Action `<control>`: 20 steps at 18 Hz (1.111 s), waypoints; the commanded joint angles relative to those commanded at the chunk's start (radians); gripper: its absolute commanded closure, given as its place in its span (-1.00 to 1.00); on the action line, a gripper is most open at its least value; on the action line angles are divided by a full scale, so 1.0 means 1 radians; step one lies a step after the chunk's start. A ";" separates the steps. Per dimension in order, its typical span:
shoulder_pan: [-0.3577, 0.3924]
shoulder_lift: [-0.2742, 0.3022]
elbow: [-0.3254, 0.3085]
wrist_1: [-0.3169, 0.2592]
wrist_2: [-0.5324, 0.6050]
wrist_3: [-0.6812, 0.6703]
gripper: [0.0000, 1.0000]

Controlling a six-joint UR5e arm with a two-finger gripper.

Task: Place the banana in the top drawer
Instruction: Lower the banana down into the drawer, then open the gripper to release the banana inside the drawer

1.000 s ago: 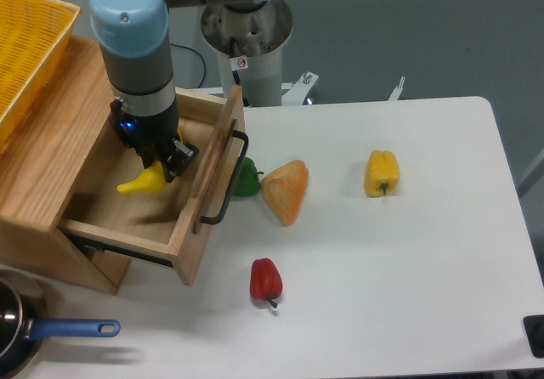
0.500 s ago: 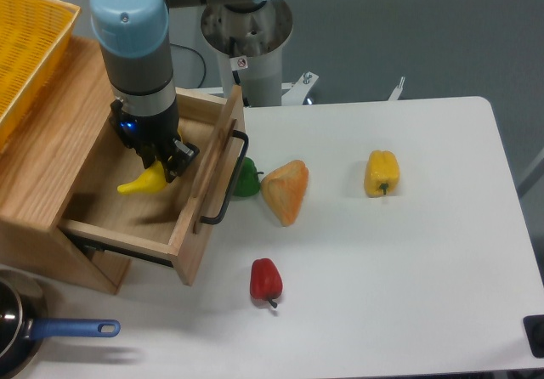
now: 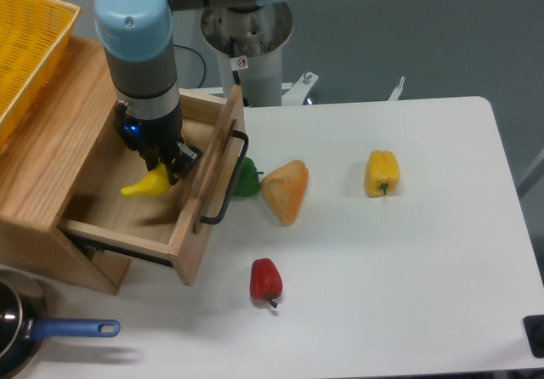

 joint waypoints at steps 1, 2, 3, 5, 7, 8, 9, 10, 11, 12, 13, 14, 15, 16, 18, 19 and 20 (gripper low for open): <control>0.003 -0.002 0.000 0.000 0.000 0.000 0.17; 0.003 -0.002 0.000 0.000 0.000 0.000 0.17; 0.005 -0.002 0.000 0.002 0.000 0.000 0.17; 0.006 -0.002 0.000 0.002 0.000 0.002 0.17; 0.015 -0.002 0.000 0.000 0.000 0.018 0.16; 0.021 -0.002 0.000 0.000 0.000 0.026 0.16; 0.028 0.000 0.000 0.000 0.000 0.029 0.16; 0.031 0.000 0.002 0.000 0.000 0.035 0.16; 0.035 0.000 0.003 0.000 0.000 0.038 0.16; 0.035 0.000 0.003 0.000 0.000 0.038 0.16; 0.035 -0.002 0.005 0.000 0.000 0.038 0.16; 0.035 -0.002 0.006 0.000 0.000 0.038 0.16; 0.035 -0.003 0.005 0.000 0.000 0.038 0.16; 0.035 -0.005 0.005 0.002 0.000 0.038 0.16; 0.037 -0.008 0.006 0.005 0.000 0.038 0.16; 0.037 -0.008 0.008 0.005 0.000 0.038 0.15; 0.035 -0.008 0.006 0.005 0.000 0.038 0.15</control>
